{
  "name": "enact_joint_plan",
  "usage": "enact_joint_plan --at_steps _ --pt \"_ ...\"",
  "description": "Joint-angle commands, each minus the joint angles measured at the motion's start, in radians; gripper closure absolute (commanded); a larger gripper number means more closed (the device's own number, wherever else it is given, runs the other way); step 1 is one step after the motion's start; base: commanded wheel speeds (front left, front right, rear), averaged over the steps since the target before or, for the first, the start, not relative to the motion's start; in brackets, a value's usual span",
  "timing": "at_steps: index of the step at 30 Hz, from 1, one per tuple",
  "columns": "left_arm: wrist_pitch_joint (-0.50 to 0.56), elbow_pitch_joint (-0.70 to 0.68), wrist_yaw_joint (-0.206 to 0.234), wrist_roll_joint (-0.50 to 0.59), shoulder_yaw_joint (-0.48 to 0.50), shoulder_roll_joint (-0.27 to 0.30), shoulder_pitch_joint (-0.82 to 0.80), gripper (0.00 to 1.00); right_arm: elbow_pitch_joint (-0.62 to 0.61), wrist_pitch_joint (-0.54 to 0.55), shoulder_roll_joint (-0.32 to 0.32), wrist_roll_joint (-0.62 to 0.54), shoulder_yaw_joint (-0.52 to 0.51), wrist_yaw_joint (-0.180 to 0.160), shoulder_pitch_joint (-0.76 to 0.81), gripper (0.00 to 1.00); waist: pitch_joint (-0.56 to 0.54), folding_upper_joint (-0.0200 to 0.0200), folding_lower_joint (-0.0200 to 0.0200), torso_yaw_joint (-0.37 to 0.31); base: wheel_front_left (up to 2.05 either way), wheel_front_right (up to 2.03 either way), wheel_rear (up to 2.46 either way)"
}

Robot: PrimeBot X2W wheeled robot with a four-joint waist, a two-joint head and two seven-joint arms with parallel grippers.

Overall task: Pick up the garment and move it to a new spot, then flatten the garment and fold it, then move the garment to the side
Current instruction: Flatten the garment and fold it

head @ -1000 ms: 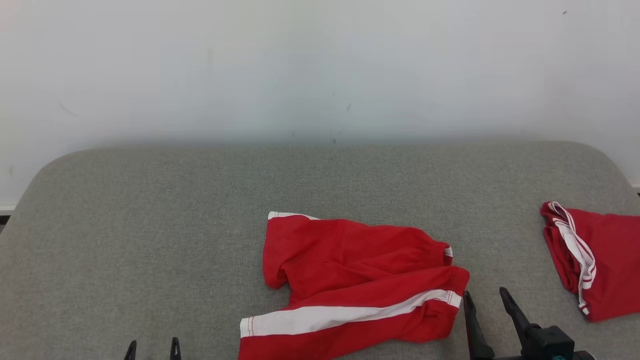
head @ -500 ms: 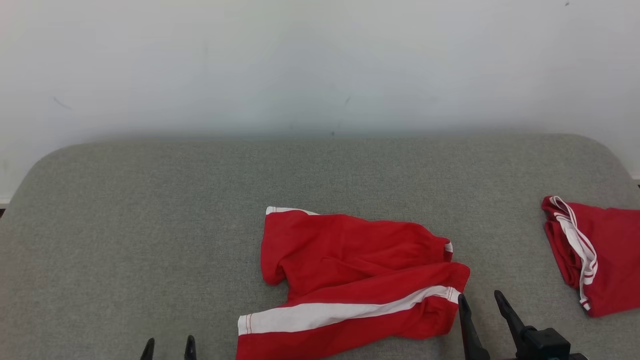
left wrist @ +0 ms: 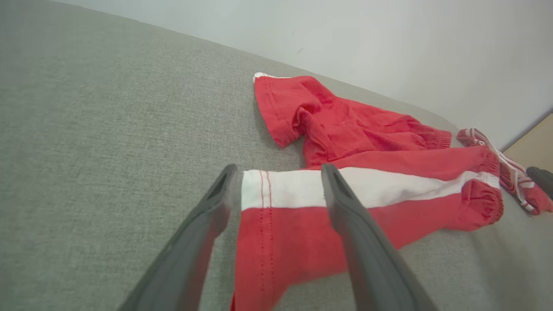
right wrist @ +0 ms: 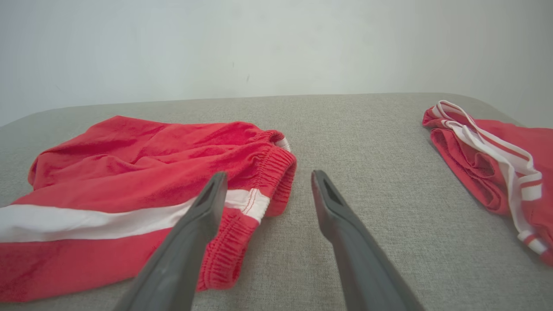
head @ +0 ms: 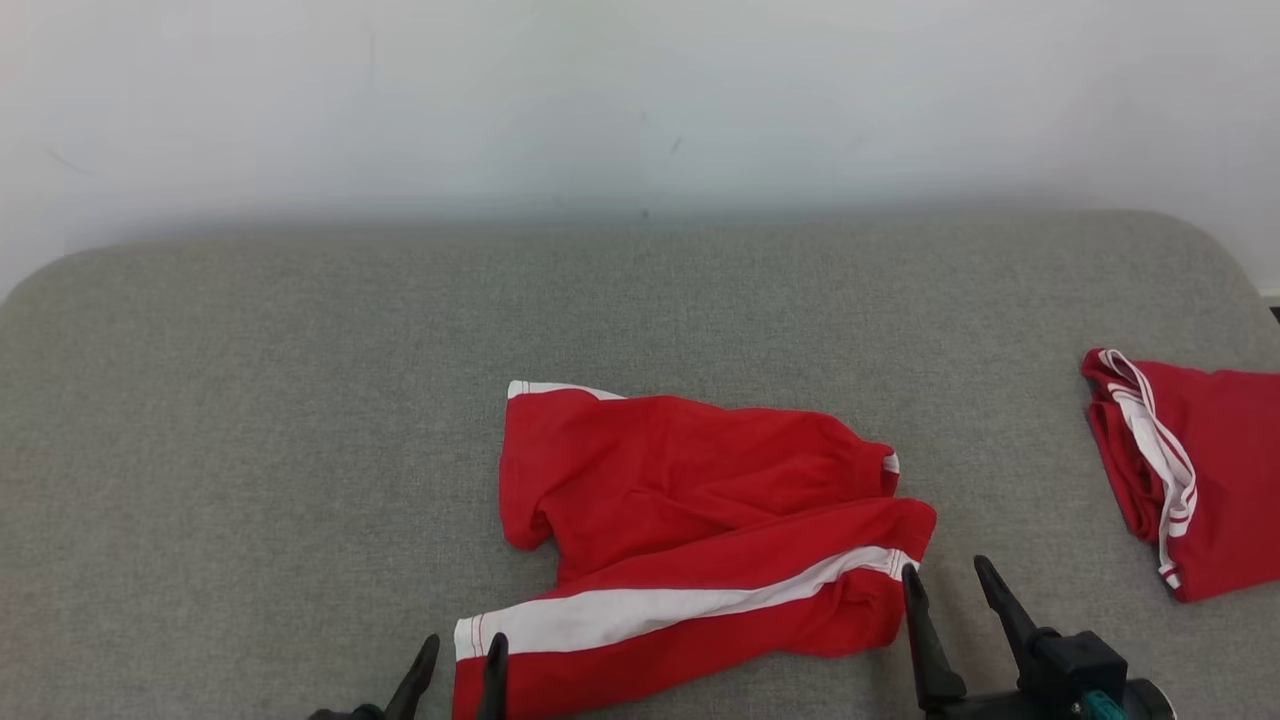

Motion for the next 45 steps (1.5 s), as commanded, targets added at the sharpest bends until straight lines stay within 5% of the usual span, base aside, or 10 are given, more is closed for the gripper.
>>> enact_joint_plan --at_steps 1,14,31,34,37,39,45 --pt "-0.003 0.021 0.001 -0.041 -0.024 0.025 -0.027 0.00 0.000 0.000 0.002 0.007 0.002 -0.003 -0.015 0.00 0.017 0.0000 0.0000 -0.006 0.00 0.00 0.00" --pt "-0.003 0.147 0.001 -0.253 -0.149 0.102 -0.137 0.00 -0.001 0.000 0.002 0.013 0.008 -0.003 -0.041 0.00 0.051 0.0000 0.0000 -0.003 0.00 0.00 0.00" --pt "-0.003 0.109 0.001 -0.335 -0.233 0.141 -0.164 0.02 0.005 -0.001 0.002 0.015 0.011 -0.003 -0.047 0.00 0.062 0.0000 0.0000 0.002 0.00 0.00 0.00" --pt "-0.003 0.103 0.001 -0.335 -0.232 0.143 -0.159 0.16 0.005 -0.001 0.002 0.018 0.015 -0.003 -0.048 0.00 0.062 0.0000 0.0000 0.002 0.00 0.00 0.00" --pt "-0.003 0.098 0.001 -0.340 -0.239 0.145 -0.162 0.56 0.006 -0.001 0.002 0.018 0.019 -0.003 -0.048 0.00 0.061 0.0000 0.0000 0.002 0.00 0.00 0.00" --pt "-0.003 0.099 0.001 -0.342 -0.241 0.147 -0.162 0.73 0.007 0.000 0.002 0.019 0.021 -0.003 -0.049 0.00 0.061 0.0000 0.0000 0.001 0.00 0.00 0.00" --pt "-0.003 0.118 0.001 -0.333 -0.247 0.147 -0.168 0.87 0.006 0.000 0.002 0.019 0.017 -0.003 -0.052 0.00 0.066 0.0000 0.0000 -0.002 0.00 0.00 0.00"
